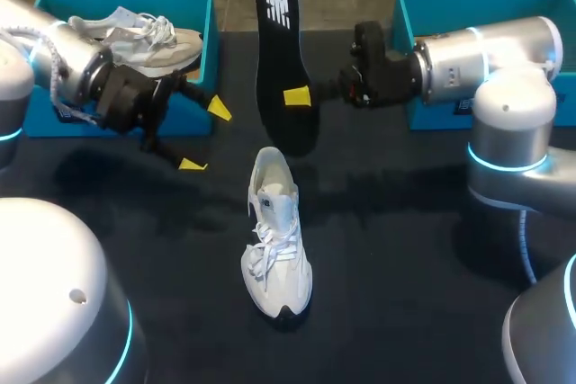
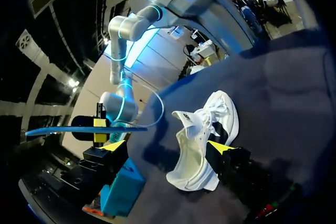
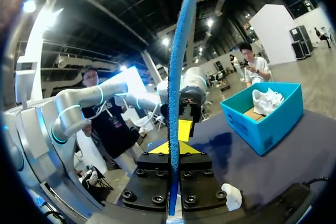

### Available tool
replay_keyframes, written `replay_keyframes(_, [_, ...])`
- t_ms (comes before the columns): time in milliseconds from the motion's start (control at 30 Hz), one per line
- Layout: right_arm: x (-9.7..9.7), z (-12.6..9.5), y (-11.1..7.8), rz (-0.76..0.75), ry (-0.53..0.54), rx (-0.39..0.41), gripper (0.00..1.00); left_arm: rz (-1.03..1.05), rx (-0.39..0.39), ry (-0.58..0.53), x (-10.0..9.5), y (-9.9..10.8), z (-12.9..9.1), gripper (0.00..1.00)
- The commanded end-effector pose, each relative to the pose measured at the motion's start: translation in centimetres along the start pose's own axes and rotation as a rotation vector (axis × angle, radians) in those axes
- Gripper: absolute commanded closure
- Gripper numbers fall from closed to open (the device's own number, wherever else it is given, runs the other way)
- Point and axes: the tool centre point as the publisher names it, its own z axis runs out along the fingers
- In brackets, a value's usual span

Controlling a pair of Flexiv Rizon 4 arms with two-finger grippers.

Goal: Take the shoe out of the shoebox, open the shoe tongue, remove and reinsert the insole, then place the shoe into the shoebox

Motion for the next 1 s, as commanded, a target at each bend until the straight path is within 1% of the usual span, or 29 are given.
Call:
replay_keyframes(33, [-0.95,0.59,-0.56,0.004,0.018,-0.002,1.0,-0.011,0.0,0.031,-0.41,0.01,-0.25,0.0])
replay_keyframes(133, [-1.33,0.81,-1.19,0.033,0.035,0.002,1.0,-0.011,0.0,0.031,-0.41,0.01,-0.25,0.0])
replay_keyframes(1000, [-1.33,0.81,-1.19,0.033,0.035,0.002,1.0,-0.011,0.0,0.031,-0.41,0.01,-0.25,0.0])
